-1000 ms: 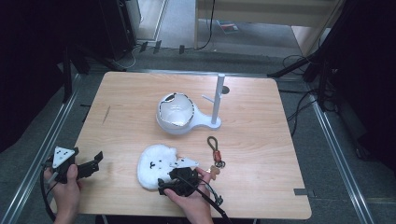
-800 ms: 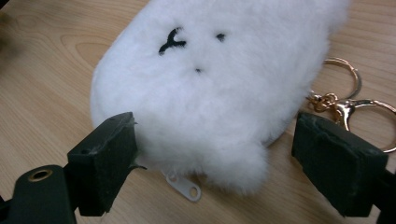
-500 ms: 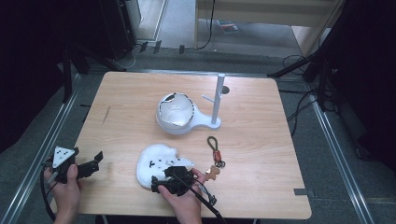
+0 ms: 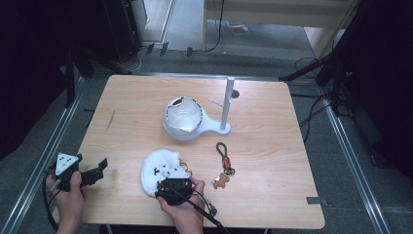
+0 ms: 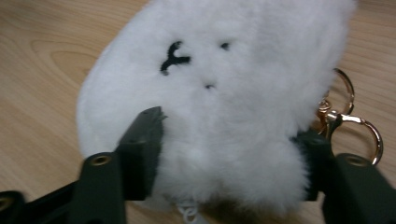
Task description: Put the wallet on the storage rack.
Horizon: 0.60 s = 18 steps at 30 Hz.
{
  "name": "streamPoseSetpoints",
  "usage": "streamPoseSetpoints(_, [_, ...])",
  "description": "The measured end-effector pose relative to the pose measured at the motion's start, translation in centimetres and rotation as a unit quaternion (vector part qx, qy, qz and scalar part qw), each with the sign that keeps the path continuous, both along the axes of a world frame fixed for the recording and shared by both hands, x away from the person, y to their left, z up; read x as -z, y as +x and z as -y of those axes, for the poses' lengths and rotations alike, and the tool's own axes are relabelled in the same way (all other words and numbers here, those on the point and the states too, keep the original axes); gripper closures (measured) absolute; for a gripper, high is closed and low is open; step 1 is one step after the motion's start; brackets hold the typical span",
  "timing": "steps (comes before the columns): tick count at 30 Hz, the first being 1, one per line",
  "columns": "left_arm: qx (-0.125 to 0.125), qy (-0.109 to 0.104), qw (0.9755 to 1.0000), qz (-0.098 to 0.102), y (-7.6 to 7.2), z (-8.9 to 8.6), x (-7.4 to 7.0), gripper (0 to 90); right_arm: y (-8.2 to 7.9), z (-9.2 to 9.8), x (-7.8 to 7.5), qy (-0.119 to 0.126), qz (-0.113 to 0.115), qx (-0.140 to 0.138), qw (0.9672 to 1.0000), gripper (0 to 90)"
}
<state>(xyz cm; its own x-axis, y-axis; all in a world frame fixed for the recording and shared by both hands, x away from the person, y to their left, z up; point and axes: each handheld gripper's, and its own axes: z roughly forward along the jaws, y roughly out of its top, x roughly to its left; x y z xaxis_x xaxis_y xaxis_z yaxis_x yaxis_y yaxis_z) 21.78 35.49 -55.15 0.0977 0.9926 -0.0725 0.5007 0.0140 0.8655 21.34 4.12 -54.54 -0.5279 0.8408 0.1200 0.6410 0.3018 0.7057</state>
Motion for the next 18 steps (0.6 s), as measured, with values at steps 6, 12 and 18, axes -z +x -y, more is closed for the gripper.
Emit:
streamPoseSetpoints(6, [0.0, 0.0, 1.0, 0.0, 0.0, 0.0, 0.0, 7.0, 0.4, 0.4, -0.2, 0.014, -0.001, -0.016, 0.9998, 70.8])
streamPoseSetpoints(12, [0.0, -0.002, 1.0, 0.0, 0.0, -0.1, 0.0, 7.0, 0.4, 1.2, -1.0, 0.028, 0.026, -0.036, 0.9986, 80.7])
streamPoseSetpoints(18, [0.001, -0.001, 1.0, -0.001, 0.0, -0.1, 0.0, 6.9, -0.5, 2.1, -3.2, 0.02, 0.097, -0.027, 0.9948, 81.3])
